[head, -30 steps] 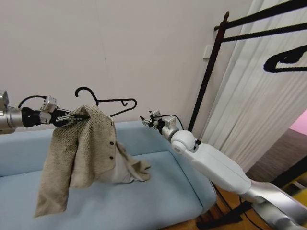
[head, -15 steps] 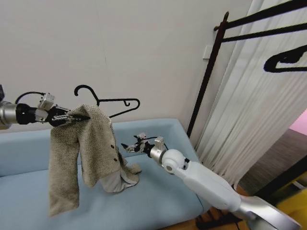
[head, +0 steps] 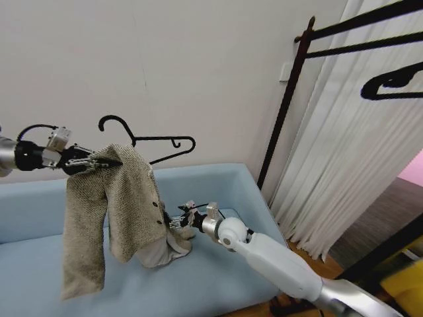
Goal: Pick up the clothes from the sofa and hang them on the clothes hanger.
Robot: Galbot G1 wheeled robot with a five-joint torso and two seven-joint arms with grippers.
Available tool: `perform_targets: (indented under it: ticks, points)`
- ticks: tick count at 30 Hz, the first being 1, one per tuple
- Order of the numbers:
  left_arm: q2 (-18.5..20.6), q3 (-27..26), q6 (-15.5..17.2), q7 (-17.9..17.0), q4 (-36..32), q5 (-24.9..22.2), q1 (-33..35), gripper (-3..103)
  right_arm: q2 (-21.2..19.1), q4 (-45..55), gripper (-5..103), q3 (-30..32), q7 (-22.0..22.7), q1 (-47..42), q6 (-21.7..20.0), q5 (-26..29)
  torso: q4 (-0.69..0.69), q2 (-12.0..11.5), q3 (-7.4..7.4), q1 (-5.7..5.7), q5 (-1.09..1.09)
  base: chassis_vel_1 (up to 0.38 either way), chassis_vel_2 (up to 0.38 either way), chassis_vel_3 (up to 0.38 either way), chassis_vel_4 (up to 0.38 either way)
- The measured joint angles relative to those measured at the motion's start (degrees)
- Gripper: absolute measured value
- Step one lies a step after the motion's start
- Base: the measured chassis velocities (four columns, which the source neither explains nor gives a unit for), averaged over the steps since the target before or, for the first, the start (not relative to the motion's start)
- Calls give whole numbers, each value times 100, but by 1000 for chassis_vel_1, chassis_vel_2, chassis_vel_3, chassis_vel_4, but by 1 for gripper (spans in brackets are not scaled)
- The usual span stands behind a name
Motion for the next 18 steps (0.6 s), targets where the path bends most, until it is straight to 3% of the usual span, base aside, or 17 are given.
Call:
perform_targets:
  ticks: [4, 6, 9, 11, 17, 18]
  points:
    - [22, -13, 0, 140, 9, -22, -22, 4, 210, -254, 103, 0, -29, 76, 34, -53, 0, 1, 0, 0, 0, 0, 0, 0, 0]
    - [26, -17, -2, 186, 25, -25, -32, 4, 304, -369, 99, 0, -31, 111, 65, -78, 0, 0, 0, 0, 0, 0, 0, 0, 0]
    - [26, -23, -10, 230, 35, -40, -44, 4, 401, -516, 83, 15, -31, 138, 161, -164, 0, 0, 0, 0, -1, 0, 0, 0, 0]
    - [26, -24, -13, 245, 41, -42, -47, 4, 413, -537, 83, 29, -21, 137, 182, -189, 0, 0, 0, 0, 0, 0, 0, 0, 0]
    - [-19, -27, -19, 276, 55, -43, -50, 4, 431, -577, 56, 124, 169, 111, 339, -360, -1, 1, 0, 0, 0, 0, 0, 0, 0]
    - [-30, -27, -19, 276, 54, -43, -51, 4, 439, -577, 56, 145, 229, 111, 365, -367, -1, 0, 0, 0, 0, 0, 0, 0, 0]
